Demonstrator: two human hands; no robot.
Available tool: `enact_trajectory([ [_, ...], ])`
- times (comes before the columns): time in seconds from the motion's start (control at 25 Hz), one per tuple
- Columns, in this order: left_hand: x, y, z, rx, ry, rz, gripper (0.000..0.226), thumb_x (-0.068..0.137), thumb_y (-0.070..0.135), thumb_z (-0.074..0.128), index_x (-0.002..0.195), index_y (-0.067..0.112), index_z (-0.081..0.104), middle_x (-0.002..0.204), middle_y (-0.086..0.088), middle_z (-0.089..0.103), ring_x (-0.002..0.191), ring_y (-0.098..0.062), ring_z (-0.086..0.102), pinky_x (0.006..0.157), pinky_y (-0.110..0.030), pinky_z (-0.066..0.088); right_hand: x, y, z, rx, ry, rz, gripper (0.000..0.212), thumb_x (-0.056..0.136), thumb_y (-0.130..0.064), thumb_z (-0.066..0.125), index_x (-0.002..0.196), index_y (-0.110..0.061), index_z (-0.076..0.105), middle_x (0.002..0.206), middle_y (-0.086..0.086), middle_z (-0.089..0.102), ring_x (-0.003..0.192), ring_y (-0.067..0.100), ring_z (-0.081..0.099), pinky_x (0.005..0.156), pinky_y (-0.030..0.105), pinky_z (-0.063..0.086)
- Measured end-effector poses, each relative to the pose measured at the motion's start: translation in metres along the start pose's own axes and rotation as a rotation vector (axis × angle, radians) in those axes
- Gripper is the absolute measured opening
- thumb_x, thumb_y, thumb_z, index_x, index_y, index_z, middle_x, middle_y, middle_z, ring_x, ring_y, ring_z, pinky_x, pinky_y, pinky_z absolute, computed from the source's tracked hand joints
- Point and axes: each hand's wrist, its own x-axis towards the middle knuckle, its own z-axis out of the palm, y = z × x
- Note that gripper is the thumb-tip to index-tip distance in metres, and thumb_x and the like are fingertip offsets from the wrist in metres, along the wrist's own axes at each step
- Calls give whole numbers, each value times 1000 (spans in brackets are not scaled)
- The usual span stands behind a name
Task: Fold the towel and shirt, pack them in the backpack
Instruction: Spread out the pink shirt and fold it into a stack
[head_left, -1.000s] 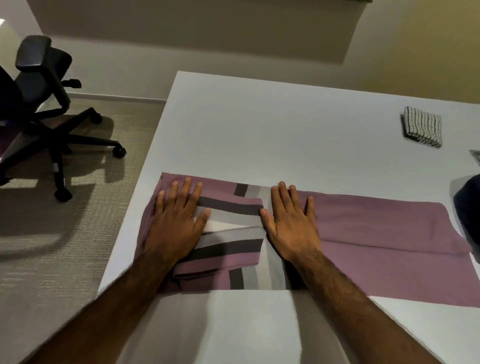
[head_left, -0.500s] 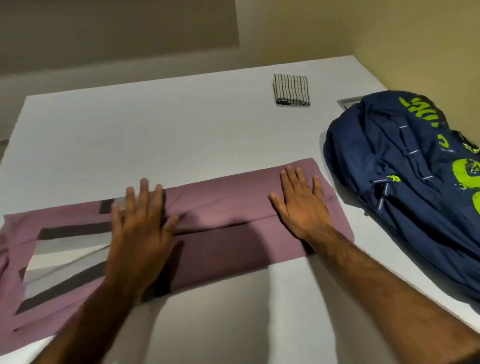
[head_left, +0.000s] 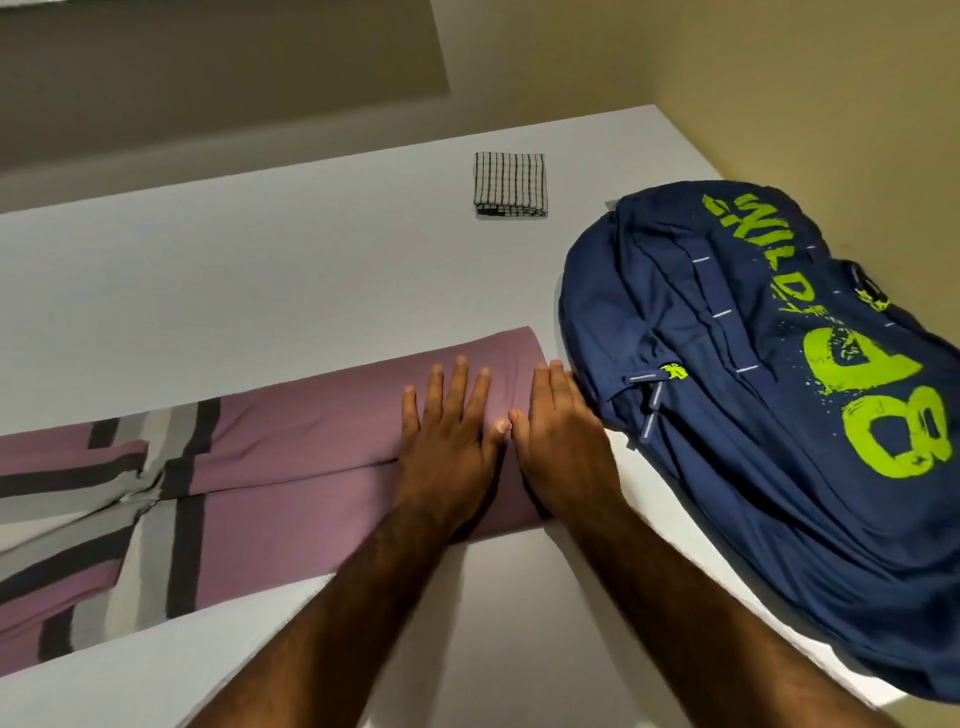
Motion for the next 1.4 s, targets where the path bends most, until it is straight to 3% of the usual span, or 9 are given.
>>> enact_trajectory([
  [0.12,-1,3,-2,-28,0,-12,67,104,62,3,163,30,3,171,0,-9,157,-25,-10,126,-56,1,-7,-20,-11,3,62,180,57,97,-39,60,135,4,51,119,20,62,106,33,63,85,39,55],
  [0.32,1,4,-5,-25,-7,-4,66,104,59,1,163,30,3,171,-1,-8,157,-26,-10,126,-57,0,17,-32,-30,324,-20,525,49,94,-43,63,120,-1,56,110,13,61,93,28,59,69,33,46],
  [0.52,1,1,-3,2,-8,27,65,107,56,9,164,26,0,171,-4,-11,157,-27,-11,125,-58,0,41,-21,-40,784,-180,763,45,88,-38,69,109,2,65,100,15,68,91,32,63,80,41,55],
  [0.64,-8,-15,-15,44,-4,82,67,106,58,11,164,24,5,172,-6,-4,158,-29,-3,123,-59,5,42,-27,-60,924,-283,821,32,88,-31,73,92,0,65,92,15,67,81,28,60,67,36,50],
  [0.8,-57,-111,-43,47,80,22,65,107,57,13,164,27,5,171,-1,-10,158,-23,-11,126,-55,-3,38,-49,-79,1046,-483,711,30,87,-23,77,102,3,72,98,27,72,80,31,63,72,42,54],
  [0.96,-133,-275,-79,211,112,-248,68,102,59,-1,162,28,-12,167,0,-28,155,-24,-23,124,-55,-12,37,-124,-97,1295,-621,575,41,89,-7,71,124,12,61,92,20,65,72,23,61,66,31,58],
  [1.08,-188,-380,-101,208,133,-386,68,102,59,-3,161,28,-14,166,2,-30,154,-20,-26,124,-49,-17,30,-210,-99,1435,-701,516,29,90,-3,68,116,9,66,94,20,66,74,26,64,72,36,61],
  [1.2,-217,-442,-110,236,123,-393,67,104,56,1,162,26,-12,168,-1,-26,154,-22,-25,124,-57,-9,20,-311,-88,1415,-724,418,14,91,-4,68,103,3,68,81,19,64,62,24,62,55,31,59],
  [1.4,-232,-497,-110,263,204,-380,64,107,49,19,164,22,8,171,-9,0,158,-32,3,124,-60,6,-10,-471,-45,1143,-797,203,23,92,-5,68,111,6,63,69,16,63,60,26,60,58,36,55],
])
